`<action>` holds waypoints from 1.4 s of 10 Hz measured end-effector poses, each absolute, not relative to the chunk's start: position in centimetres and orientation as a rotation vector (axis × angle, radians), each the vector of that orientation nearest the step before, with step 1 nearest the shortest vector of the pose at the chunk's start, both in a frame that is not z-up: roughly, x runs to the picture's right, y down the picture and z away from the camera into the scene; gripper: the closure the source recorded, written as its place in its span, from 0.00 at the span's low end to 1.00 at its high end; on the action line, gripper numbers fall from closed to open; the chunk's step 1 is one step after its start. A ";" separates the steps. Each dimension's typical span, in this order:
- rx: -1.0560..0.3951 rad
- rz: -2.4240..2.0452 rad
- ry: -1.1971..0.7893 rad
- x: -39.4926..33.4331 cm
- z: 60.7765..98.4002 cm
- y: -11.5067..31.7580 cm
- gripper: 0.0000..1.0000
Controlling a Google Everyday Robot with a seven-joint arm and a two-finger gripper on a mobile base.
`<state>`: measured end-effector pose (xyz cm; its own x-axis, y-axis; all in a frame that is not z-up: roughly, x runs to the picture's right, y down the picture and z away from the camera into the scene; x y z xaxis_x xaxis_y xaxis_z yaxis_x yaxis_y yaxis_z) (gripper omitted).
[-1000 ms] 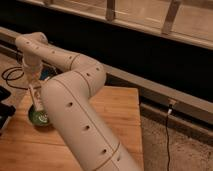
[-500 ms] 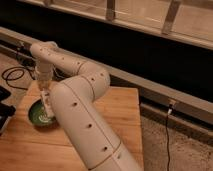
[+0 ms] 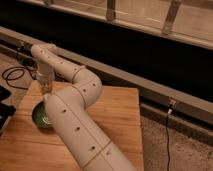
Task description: Place the bottle in the ceramic bowl
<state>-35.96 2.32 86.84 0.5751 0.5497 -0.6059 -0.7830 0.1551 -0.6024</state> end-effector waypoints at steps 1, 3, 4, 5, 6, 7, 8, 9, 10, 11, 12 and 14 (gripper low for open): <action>-1.044 0.962 0.241 -36.5 86.3 2.1 1.00; -1.047 0.950 0.226 -37.1 85.9 2.1 0.98; -1.047 0.953 0.226 -36.9 86.0 2.0 0.91; -1.047 0.953 0.227 -36.9 86.0 2.0 0.81; -1.048 0.949 0.227 -37.1 85.9 2.1 0.70; -1.048 0.949 0.228 -37.1 85.9 2.1 0.61; -1.048 0.950 0.228 -37.0 85.9 2.1 0.51; -1.048 0.952 0.228 -36.9 86.0 2.0 0.40; -1.048 0.952 0.228 -36.9 86.0 2.0 0.32; -1.048 0.952 0.229 -36.9 86.0 2.0 0.23; -1.048 0.951 0.228 -36.9 86.0 2.0 0.20; -1.051 0.945 0.226 -36.9 85.9 2.1 0.20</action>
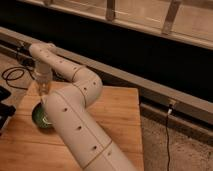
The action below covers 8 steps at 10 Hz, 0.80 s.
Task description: Place the bottle in the ceramic bowl
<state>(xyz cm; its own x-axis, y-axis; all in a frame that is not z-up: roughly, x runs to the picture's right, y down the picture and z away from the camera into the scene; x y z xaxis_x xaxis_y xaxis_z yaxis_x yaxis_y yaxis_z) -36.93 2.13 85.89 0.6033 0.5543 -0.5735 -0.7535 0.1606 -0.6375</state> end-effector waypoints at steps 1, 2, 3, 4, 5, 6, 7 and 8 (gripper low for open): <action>-1.075 0.911 0.193 -37.2 85.5 2.3 0.20; -1.095 0.862 0.155 -37.3 85.4 2.4 0.20; -1.110 0.826 0.132 -37.2 85.2 2.5 0.20; -1.119 0.803 0.118 -37.2 85.1 2.6 0.20; -1.121 0.799 0.116 -37.3 85.1 2.7 0.20; -1.121 0.798 0.116 -37.3 85.0 2.7 0.20; -1.121 0.797 0.116 -37.3 85.0 2.7 0.20; -1.121 0.797 0.116 -37.3 85.0 2.7 0.20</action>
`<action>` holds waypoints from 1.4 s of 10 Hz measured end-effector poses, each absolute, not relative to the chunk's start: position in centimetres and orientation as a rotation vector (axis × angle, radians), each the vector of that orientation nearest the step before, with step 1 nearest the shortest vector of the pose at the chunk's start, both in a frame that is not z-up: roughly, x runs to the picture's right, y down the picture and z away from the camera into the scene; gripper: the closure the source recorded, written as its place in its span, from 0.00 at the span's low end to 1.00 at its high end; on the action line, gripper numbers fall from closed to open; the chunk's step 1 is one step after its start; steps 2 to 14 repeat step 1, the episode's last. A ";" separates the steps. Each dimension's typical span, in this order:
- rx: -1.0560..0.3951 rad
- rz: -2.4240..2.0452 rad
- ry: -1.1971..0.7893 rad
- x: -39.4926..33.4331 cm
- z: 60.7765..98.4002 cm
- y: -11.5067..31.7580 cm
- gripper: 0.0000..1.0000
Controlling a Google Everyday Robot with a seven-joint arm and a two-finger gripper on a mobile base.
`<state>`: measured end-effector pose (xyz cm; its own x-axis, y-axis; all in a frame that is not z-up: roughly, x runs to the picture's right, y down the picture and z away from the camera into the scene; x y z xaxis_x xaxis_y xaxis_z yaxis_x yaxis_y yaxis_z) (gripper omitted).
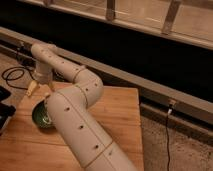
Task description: Place the bottle in the ceramic bowl
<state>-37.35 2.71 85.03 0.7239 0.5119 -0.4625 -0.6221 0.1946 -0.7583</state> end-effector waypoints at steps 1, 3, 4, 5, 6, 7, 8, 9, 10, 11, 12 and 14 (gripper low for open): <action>-1.121 0.798 0.116 -37.3 85.0 2.7 0.20; -1.121 0.798 0.116 -37.3 85.0 2.7 0.20; -1.121 0.798 0.116 -37.3 85.0 2.7 0.20; -1.121 0.798 0.116 -37.3 85.0 2.7 0.20; -1.121 0.798 0.116 -37.3 85.0 2.7 0.20; -1.121 0.798 0.116 -37.3 85.0 2.7 0.20; -1.121 0.798 0.116 -37.3 85.0 2.7 0.20; -1.121 0.798 0.116 -37.3 85.0 2.7 0.20; -1.121 0.798 0.116 -37.3 85.0 2.7 0.20; -1.121 0.798 0.116 -37.3 85.0 2.7 0.20; -1.121 0.798 0.116 -37.3 85.0 2.7 0.20; -1.121 0.798 0.116 -37.3 85.0 2.7 0.20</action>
